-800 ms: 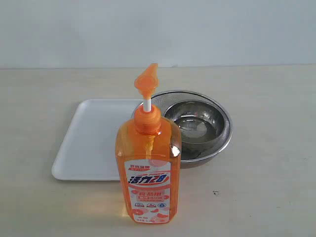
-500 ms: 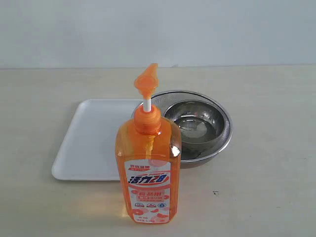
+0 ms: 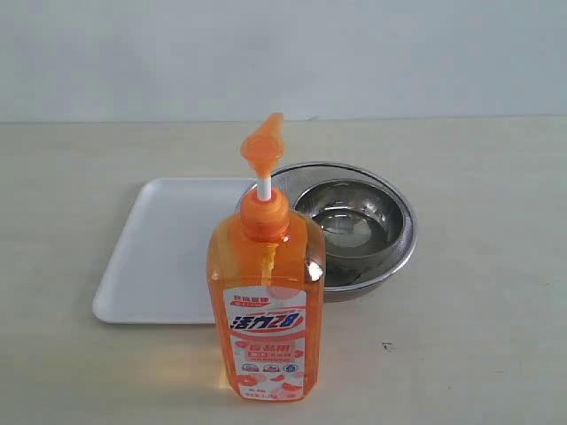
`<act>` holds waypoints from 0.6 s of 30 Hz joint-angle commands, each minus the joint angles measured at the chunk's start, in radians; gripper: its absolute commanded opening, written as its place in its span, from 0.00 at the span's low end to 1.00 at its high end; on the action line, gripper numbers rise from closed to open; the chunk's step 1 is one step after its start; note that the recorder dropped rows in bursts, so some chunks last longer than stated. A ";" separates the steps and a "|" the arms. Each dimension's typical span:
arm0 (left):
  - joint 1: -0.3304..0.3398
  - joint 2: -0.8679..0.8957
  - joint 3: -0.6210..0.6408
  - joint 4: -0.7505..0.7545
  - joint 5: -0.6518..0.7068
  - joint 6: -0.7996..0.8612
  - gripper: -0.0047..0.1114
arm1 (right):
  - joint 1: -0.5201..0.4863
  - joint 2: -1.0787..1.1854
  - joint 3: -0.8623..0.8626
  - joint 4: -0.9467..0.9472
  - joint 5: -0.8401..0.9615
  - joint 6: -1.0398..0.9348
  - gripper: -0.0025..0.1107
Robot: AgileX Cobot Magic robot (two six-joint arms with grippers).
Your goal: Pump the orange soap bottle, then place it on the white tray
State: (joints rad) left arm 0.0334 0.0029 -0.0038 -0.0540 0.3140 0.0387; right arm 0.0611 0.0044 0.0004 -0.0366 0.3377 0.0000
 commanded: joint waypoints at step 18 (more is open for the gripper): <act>-0.002 -0.003 0.004 -0.082 -0.041 -0.060 0.08 | 0.004 -0.004 0.000 0.001 -0.009 0.000 0.02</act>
State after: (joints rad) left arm 0.0334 0.0029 -0.0038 -0.0744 0.3140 0.0242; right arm 0.0611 0.0044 0.0004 -0.0366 0.3377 0.0000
